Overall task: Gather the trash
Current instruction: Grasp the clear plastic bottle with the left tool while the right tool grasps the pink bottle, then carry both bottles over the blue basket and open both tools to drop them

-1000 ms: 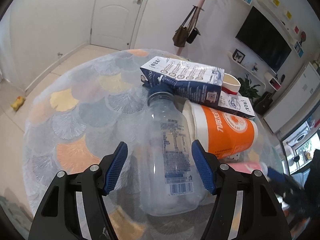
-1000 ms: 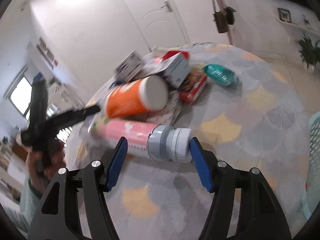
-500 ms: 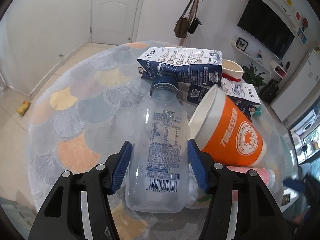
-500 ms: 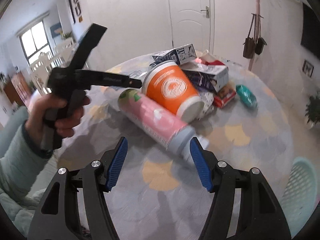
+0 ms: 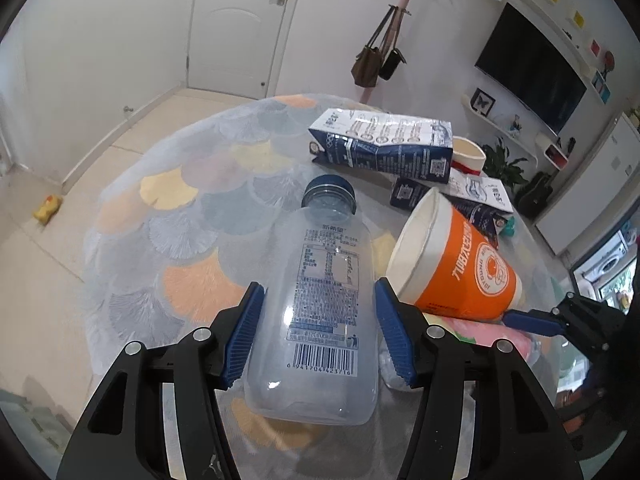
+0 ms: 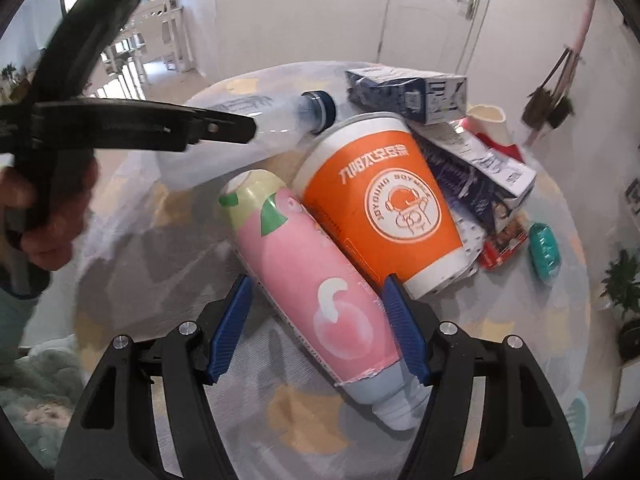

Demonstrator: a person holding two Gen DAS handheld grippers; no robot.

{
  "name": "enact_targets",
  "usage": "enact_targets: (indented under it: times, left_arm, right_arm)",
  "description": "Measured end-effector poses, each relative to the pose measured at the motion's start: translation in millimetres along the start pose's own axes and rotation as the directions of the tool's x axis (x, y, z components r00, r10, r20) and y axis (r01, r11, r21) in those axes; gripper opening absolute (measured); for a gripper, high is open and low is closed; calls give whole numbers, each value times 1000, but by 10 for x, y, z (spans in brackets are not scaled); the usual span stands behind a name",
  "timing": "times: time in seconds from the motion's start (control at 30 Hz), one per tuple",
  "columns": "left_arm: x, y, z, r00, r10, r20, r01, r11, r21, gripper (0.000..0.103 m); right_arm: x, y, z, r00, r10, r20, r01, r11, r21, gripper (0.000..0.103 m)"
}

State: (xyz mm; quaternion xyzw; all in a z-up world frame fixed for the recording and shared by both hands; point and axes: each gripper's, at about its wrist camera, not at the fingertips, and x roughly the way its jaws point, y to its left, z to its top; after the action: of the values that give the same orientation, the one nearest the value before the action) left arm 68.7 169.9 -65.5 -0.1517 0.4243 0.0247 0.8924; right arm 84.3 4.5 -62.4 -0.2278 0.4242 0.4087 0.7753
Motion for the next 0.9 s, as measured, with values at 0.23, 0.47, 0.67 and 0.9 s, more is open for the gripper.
enact_targets:
  times: [0.23, 0.47, 0.67, 0.9]
  left_arm:
    - [97, -15, 6, 998, 23, -65, -20, 999, 46, 56]
    - [338, -44, 97, 990, 24, -136, -14, 997, 76, 58]
    - [399, -102, 79, 992, 49, -116, -39, 995, 88, 56]
    - [-42, -74, -46, 995, -95, 34, 95, 995, 12, 56]
  right_arm:
    - [247, 110, 77, 995, 27, -101, -31, 999, -34, 64]
    - [348, 26, 19, 993, 89, -77, -87, 996, 32, 48]
    - [71, -73, -259, 991, 134, 8, -133, 979, 155, 47]
    - [-334, -345, -441, 987, 104, 127, -136, 950, 281, 47]
